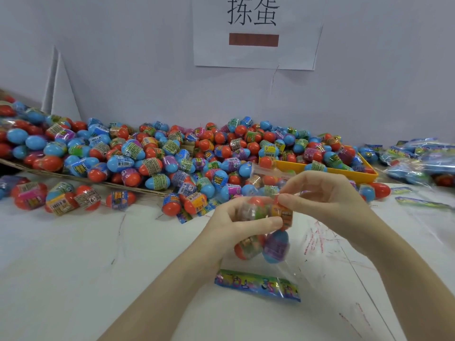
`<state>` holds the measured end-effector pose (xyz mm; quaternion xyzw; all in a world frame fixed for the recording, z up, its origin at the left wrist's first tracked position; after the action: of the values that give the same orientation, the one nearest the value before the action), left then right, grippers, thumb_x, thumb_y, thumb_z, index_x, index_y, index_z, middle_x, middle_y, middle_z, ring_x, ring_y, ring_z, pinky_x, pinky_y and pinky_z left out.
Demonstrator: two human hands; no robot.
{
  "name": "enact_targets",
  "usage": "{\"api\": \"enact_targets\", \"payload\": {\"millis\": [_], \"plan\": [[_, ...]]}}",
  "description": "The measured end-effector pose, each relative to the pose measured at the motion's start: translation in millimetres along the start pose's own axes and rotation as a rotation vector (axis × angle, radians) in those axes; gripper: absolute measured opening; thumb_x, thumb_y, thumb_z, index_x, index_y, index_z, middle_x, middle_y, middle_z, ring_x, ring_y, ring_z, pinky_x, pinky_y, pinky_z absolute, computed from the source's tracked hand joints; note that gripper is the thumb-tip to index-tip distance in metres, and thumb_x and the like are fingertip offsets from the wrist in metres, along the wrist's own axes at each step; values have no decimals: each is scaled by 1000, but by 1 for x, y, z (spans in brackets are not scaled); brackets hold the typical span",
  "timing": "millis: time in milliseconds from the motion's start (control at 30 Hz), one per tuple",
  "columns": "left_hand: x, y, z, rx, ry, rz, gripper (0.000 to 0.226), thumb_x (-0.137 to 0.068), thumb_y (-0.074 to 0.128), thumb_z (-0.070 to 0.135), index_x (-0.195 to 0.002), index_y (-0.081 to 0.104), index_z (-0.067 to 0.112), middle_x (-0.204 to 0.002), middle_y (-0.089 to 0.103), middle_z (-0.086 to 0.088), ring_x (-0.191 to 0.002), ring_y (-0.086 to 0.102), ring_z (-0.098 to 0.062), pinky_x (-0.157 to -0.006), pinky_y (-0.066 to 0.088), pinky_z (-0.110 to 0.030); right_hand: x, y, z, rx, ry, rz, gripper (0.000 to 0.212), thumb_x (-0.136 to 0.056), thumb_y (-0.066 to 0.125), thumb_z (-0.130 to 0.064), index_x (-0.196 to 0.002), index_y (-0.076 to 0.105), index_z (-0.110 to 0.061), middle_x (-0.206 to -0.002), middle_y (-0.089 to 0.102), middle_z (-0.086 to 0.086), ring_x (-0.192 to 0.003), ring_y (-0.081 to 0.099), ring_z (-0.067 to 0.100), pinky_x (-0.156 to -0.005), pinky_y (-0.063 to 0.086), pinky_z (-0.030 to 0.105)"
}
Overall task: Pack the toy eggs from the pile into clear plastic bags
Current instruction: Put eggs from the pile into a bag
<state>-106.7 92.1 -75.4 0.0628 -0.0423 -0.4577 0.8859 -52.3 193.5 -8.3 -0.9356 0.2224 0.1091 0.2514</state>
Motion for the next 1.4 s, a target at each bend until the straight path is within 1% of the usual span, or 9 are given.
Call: {"api": "enact_targets", "payload": {"millis": [167, 333, 467, 633, 767, 933, 1033, 1133, 1400], "plan": [[0, -8, 8, -25, 39, 98, 47, -54, 69, 44, -98, 68, 27, -89, 73, 7, -80, 67, -2, -75, 54, -23, 0, 1, 3, -31, 27, -17, 12, -72, 72, -12, -69, 65, -22, -66, 67, -16, -66, 64, -1, -53, 46, 6], [0, -16, 4, -20, 17, 182, 17, -73, 70, 26, -89, 71, 20, -76, 71, 6, -68, 63, -2, -73, 50, -27, 0, -1, 0, 10, 24, 52, 25, -70, 75, -15, -80, 57, -29, -67, 66, -16, -66, 65, 0, -49, 46, 8], [1, -8, 5, -37, 26, 129, 17, -73, 70, 22, -89, 69, 23, -72, 71, 6, -63, 64, -3, -58, 51, -19, 2, -8, -7, -55, 13, 147, 45, -58, 76, -32, -93, 48, -35, -76, 68, -17, -66, 66, 1, -52, 48, 9], [4, 4, 16, -90, 108, 74, 24, -69, 65, 38, -89, 68, 26, -70, 71, 6, -59, 62, 3, -50, 47, -12, 4, -3, -16, -6, -68, 102, 34, -69, 75, -8, -86, 58, -30, -69, 68, -11, -55, 64, 7, -53, 49, 11], [7, -1, 33, -113, 257, 157, 18, -79, 55, 35, -84, 69, 24, -74, 72, 13, -64, 62, 7, -56, 44, -5, 6, 1, -23, 17, -110, 69, 33, -69, 74, -12, -87, 57, -33, -71, 67, -14, -60, 64, 10, -56, 51, 13], [14, -17, 43, -167, 383, 345, 26, -89, 53, 19, -74, 72, 30, -78, 71, -4, -76, 65, -31, -63, 51, -42, 10, 5, -41, 166, -246, 106, 31, -73, 73, -10, -85, 58, -34, -66, 64, -10, -66, 61, 5, -58, 51, 13], [16, -16, 47, -196, 429, 337, 32, -89, 51, 16, -69, 72, 31, -72, 71, 7, -73, 66, -11, -62, 50, -24, 19, 10, -62, 417, -426, 183, 8, -76, 72, -25, -84, 68, -25, -78, 62, -15, -71, 60, 6, -64, 53, 24], [16, -13, 48, -214, 428, 309, 38, -92, 47, 14, -64, 68, 31, -61, 65, 15, -64, 60, 3, -58, 45, -10, 27, 13, -76, 671, -560, 293, 18, -73, 66, -34, -81, 75, -21, -81, 67, -3, -76, 56, 14, -65, 42, 41], [19, -5, 53, -271, 475, 256, 31, -83, 41, 24, -67, 67, 29, -65, 68, 9, -63, 67, -9, -58, 52, -17, 36, 22, -89, 823, -687, 316, 29, -80, 53, -35, -78, 76, -17, -78, 70, -2, -75, 60, 29, -64, 38, 46]]}}
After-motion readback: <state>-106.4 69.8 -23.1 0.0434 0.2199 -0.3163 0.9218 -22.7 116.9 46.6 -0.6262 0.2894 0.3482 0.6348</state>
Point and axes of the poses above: each hand's wrist, its own x-axis away from the middle knuckle, its own y-axis out of the palm, z = x × y, the point moved 10 cm from there along -x, towards the middle knuckle
